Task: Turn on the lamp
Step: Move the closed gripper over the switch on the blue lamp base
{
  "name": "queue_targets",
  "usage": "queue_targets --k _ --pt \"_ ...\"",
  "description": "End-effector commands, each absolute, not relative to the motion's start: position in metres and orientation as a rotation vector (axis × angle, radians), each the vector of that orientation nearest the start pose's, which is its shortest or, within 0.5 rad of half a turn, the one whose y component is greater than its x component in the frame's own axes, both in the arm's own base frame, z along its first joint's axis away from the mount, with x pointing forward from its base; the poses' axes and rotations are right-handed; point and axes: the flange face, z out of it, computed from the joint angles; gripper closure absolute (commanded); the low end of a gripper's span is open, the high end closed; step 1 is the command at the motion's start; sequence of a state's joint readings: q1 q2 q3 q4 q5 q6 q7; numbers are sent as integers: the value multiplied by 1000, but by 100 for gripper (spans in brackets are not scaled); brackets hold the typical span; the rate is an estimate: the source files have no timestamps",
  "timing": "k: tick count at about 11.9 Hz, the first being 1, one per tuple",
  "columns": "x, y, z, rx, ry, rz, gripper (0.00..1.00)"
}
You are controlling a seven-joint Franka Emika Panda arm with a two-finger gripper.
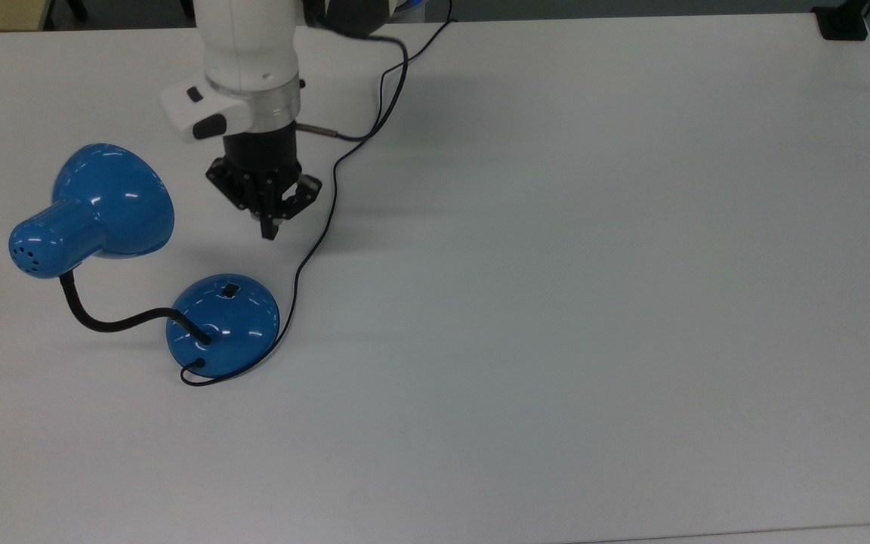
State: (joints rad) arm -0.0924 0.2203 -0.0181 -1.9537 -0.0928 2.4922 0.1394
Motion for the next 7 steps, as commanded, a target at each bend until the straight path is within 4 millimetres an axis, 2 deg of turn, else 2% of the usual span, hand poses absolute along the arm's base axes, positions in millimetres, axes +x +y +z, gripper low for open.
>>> queue_targets --k 1,3,7 --pt "637 -88 369 -3152 331 -618 100" --pt "643 -94 353 -3133 357 -668 100" --pt "648 -109 346 -3123 383 -716 100"
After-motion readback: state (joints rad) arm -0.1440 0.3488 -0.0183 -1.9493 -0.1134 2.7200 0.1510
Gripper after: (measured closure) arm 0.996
